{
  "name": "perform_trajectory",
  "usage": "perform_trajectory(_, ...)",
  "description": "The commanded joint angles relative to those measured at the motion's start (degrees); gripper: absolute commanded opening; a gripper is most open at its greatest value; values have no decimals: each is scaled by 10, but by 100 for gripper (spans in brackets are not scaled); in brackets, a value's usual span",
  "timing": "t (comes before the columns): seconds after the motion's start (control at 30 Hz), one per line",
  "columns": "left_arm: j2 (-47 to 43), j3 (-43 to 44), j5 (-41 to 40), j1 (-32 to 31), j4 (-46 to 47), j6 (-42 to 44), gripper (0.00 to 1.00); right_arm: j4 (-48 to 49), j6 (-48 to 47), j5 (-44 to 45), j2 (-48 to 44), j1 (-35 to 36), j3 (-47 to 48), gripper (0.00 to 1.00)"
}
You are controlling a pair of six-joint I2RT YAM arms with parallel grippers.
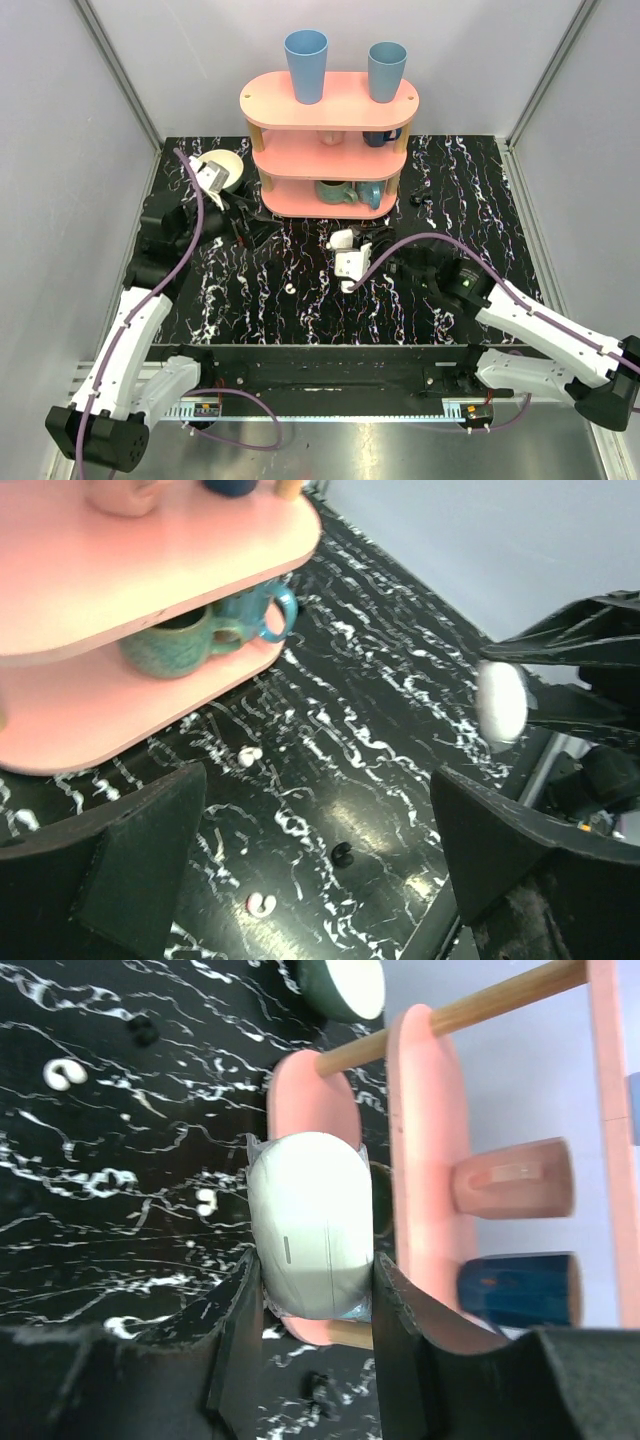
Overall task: Insert the wireless bluetooth earbuds into the charging case
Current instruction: Pass from the right arm to the left
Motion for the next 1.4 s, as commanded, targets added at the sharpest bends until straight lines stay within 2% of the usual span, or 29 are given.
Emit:
perform_trajectory(0.0, 12, 45, 60, -26, 14, -12, 99, 80, -87, 88, -3, 22, 8, 0)
perform_trajectory(0.17, 21, 32, 32, -86, 31, -25, 99, 99, -99, 99, 2, 26, 8, 0)
perform_trajectory(0.3, 27, 21, -5, -150, 62, -33, 99, 104, -69, 89, 3, 26, 11, 0)
perform_trajectory(0.63, 22, -72, -58, -195, 277, -145, 99, 135, 29, 53, -13, 26, 8, 0)
perform_trajectory(0.9, 28, -127, -110, -218, 409, -189, 98, 157, 77, 28, -13, 28, 7, 0)
perform_trajectory(1.03, 54, -118, -104, -227, 433, -211, 94, 155, 74, 32, -12, 29, 9, 0)
perform_trajectory(1.37, 89, -93, -101, -251, 425, -216, 85, 142, 58, 41, -15, 34, 2, 0)
